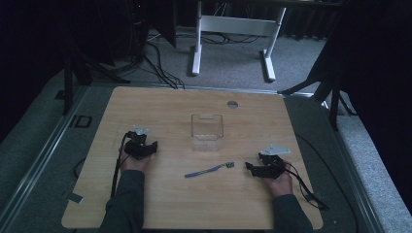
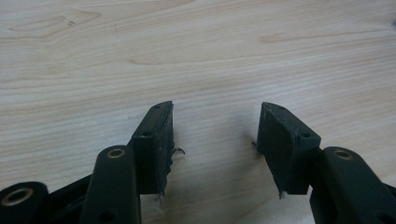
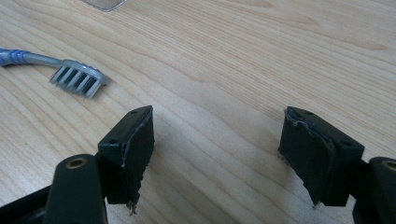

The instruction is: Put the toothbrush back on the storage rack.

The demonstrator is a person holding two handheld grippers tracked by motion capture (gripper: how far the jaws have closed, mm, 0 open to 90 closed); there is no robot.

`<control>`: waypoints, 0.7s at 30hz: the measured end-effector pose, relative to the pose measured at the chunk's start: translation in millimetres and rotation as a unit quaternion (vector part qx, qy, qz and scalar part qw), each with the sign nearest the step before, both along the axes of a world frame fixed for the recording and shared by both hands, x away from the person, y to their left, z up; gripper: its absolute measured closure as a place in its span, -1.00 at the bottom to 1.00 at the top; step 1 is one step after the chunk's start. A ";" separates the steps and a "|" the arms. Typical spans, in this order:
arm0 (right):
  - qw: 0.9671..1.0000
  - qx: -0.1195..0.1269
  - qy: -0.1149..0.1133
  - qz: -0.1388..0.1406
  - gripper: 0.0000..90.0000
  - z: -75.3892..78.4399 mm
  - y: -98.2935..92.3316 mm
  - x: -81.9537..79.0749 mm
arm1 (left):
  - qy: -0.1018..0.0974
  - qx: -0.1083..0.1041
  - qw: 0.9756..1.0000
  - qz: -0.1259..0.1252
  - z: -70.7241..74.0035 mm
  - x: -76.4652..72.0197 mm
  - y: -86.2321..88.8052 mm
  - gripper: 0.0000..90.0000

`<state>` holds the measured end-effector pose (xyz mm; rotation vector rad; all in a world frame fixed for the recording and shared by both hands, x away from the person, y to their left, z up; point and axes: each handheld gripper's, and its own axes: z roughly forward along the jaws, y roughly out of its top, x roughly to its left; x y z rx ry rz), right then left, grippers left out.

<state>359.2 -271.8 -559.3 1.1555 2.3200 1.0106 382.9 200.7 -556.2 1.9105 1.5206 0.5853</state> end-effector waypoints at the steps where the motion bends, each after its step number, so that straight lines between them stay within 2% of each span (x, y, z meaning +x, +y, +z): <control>1: 1.000 0.000 0.000 0.000 -0.43 0.0 0.0 0.0 | -0.001 -0.007 1.000 -0.002 0.5 -1.3 1.1 0.04; 4: 1.000 0.000 0.000 0.000 -0.43 0.0 -0.1 0.1 | -0.005 -0.014 1.000 -0.013 4.7 -3.8 2.1 0.05; 6: 1.000 0.000 0.000 0.000 -0.43 0.0 0.0 0.1 | -0.006 -0.031 0.999 -0.022 9.6 -4.4 2.9 0.05; 10: 1.000 0.000 0.000 0.000 -0.43 0.0 0.0 0.1 | -0.015 -0.048 0.998 -0.038 21.3 -6.6 3.0 0.05; 13: 1.000 0.000 0.000 0.000 -0.43 0.0 0.0 0.2 | -0.022 -0.062 0.997 -0.040 28.2 -7.2 4.0 0.07; 15: 1.000 0.000 0.000 0.000 -0.43 0.0 0.0 0.2 | -0.025 -0.063 0.997 -0.044 31.6 -7.9 4.0 0.10; 21: 1.000 0.000 0.000 0.000 -0.43 -0.1 0.0 0.3 | -0.035 -0.048 0.996 -0.065 43.0 -12.7 -1.8 0.10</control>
